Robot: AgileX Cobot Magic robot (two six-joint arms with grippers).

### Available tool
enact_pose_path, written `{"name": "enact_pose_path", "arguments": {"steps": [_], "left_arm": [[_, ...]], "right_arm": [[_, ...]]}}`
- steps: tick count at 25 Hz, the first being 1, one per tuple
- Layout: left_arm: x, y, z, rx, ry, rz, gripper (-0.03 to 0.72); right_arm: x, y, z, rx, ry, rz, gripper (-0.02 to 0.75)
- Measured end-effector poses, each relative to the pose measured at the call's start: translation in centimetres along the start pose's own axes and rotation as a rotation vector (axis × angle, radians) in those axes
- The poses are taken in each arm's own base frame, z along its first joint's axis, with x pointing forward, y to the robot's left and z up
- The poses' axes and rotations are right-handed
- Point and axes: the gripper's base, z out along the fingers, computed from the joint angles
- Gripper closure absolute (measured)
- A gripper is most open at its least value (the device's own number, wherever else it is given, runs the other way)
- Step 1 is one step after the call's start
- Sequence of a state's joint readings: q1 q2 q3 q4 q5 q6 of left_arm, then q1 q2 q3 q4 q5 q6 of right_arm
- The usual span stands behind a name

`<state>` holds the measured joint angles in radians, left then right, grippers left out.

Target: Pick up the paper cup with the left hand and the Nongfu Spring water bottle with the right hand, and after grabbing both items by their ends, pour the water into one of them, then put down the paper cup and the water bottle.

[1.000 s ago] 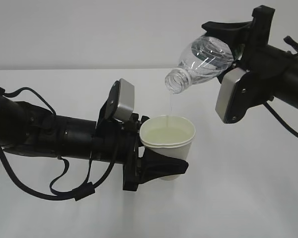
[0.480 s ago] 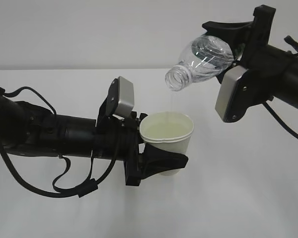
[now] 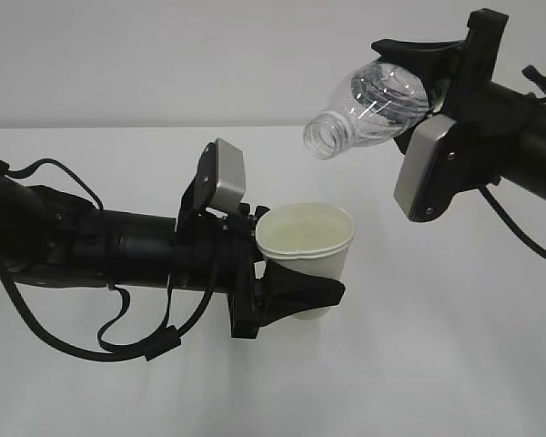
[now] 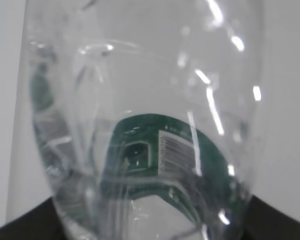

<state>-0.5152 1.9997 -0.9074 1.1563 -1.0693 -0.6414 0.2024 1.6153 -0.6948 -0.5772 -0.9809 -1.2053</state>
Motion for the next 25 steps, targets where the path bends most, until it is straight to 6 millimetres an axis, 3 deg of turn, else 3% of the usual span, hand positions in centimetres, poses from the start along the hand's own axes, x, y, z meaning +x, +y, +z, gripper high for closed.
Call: {"name": "enact_pose_path", "arguments": {"steps": [25], "left_arm": [[-0.1, 0.4, 0.0, -0.043, -0.01, -0.022, 0.214]], "right_arm": [[1.5, -0.9, -0.2, 0.137, 0.146, 0.44, 0.337]]}}
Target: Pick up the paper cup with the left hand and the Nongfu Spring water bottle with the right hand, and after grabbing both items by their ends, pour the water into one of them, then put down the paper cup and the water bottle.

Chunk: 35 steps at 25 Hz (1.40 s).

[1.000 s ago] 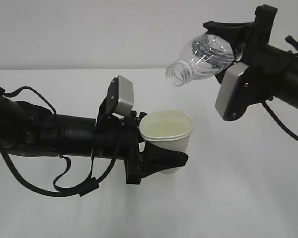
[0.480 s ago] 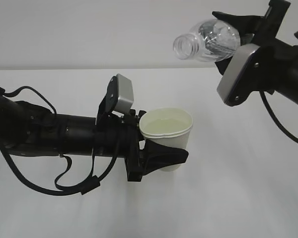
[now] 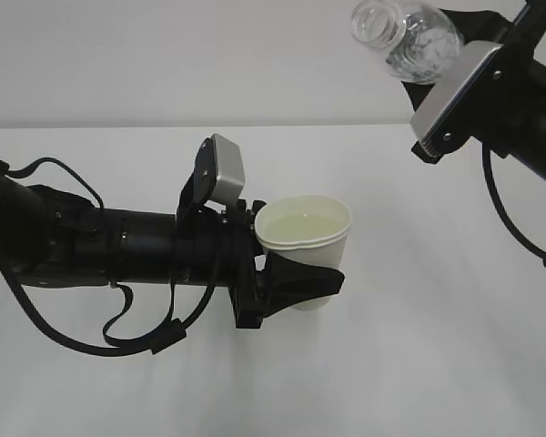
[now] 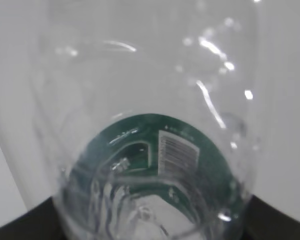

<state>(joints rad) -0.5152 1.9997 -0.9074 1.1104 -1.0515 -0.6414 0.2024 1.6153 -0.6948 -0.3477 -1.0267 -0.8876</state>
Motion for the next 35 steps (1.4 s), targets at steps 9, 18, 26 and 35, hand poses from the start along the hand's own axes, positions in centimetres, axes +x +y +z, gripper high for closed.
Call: {"name": "enact_pose_path", "arguments": {"steps": [9, 18, 26, 35], "left_arm": [[0.1, 0.2, 0.0, -0.027, 0.013, -0.008, 0.214], [0.1, 0.3, 0.0, -0.032, 0.01, -0.011, 0.214], [0.0, 0.6, 0.0, -0.062, -0.003, -0.031, 0.214], [-0.6, 1.6, -0.1, -0.173, -0.067, -0.018, 0.214]], "right_arm": [[0.7, -0.6, 0.0, 0.068, 0.074, 0.181, 0.337], [1.3, -0.9, -0.1, 0.127, 0.121, 0.362, 0.337], [1.7, -1.1, -0.2, 0.166, 0.158, 0.498, 0.337], [2.2, -0.9, -0.3, 0.169, 0.214, 0.551, 0.337]]}}
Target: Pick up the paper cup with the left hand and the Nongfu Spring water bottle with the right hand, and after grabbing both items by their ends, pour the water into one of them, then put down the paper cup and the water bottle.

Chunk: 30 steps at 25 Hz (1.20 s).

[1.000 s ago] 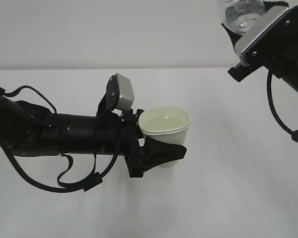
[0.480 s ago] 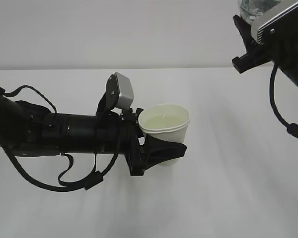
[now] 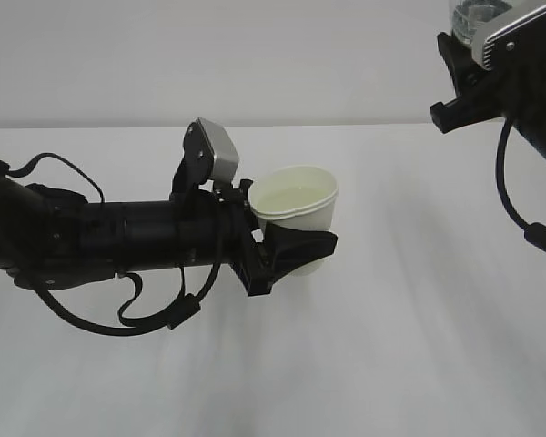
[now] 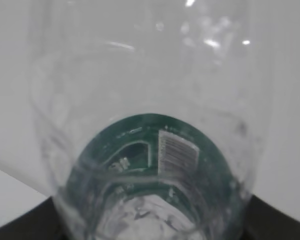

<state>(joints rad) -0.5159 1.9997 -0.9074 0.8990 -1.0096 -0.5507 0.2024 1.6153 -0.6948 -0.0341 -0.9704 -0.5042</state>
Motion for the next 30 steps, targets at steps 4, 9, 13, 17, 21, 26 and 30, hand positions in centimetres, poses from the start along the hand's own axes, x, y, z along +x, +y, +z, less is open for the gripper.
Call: {"name": "enact_pose_path", "arguments": {"steps": [4, 9, 13, 17, 21, 26, 30], "left_arm": [[-0.4, 0.7, 0.0, -0.078, -0.041, 0.017, 0.218], [-0.8, 2.4, -0.7, -0.206, -0.094, 0.016, 0.235], [-0.9, 4.2, -2.0, -0.294, -0.115, -0.002, 0.238], [-0.9, 5.8, -3.3, -0.356, -0.121, -0.009, 0.239], [-0.8, 7.1, -4.5, -0.401, -0.122, -0.002, 0.239], [-0.8, 8.7, -6.1, -0.469, -0.132, -0.011, 0.24], [-0.8, 9.9, -7.4, -0.535, -0.14, -0.002, 0.241]], "right_arm": [[0.0, 0.0, 0.0, 0.0, 0.005, 0.003, 0.337], [0.1, -0.1, 0.0, 0.006, 0.009, 0.01, 0.337], [0.3, -0.3, 0.0, 0.033, 0.033, 0.041, 0.337], [0.6, -0.4, 0.0, 0.047, 0.068, 0.073, 0.337], [0.8, -0.4, 0.0, 0.045, 0.087, 0.081, 0.337], [0.9, -0.5, -0.1, 0.056, 0.095, 0.093, 0.337], [0.9, -0.5, -0.1, 0.057, 0.098, 0.095, 0.337]]}}
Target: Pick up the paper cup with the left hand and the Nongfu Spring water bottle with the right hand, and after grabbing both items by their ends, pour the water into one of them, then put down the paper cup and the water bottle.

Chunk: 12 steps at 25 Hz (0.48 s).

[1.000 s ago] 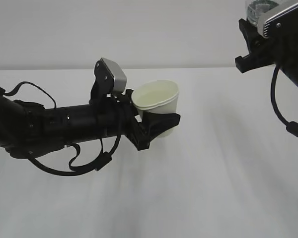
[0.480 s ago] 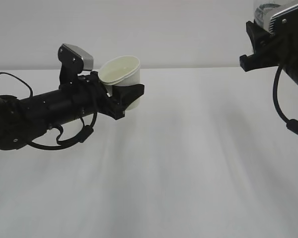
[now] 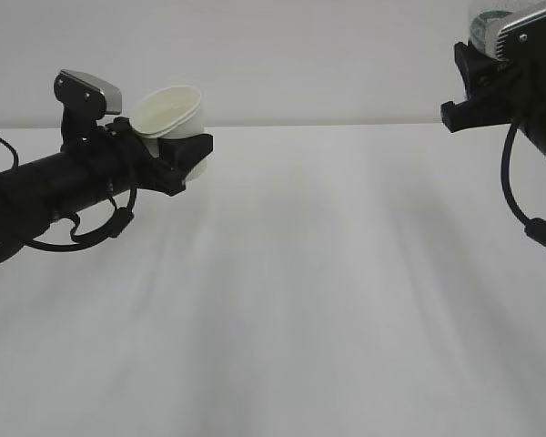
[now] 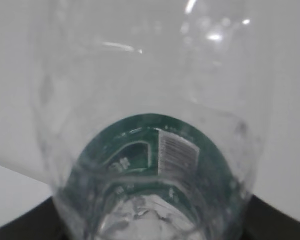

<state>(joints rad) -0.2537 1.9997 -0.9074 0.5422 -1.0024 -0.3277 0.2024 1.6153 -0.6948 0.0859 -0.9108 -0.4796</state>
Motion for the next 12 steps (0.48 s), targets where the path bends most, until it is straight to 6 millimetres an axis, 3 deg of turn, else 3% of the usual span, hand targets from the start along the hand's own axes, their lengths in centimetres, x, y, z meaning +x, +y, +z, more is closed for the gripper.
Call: {"name": "enact_pose_path", "arguments": {"steps": [12], "left_arm": [[0.1, 4.4, -1.5, -0.22, 0.01, -0.038, 0.241]], "right_arm": [[0.3, 0.0, 0.0, 0.0, 0.031, 0.012, 0.337]]}}
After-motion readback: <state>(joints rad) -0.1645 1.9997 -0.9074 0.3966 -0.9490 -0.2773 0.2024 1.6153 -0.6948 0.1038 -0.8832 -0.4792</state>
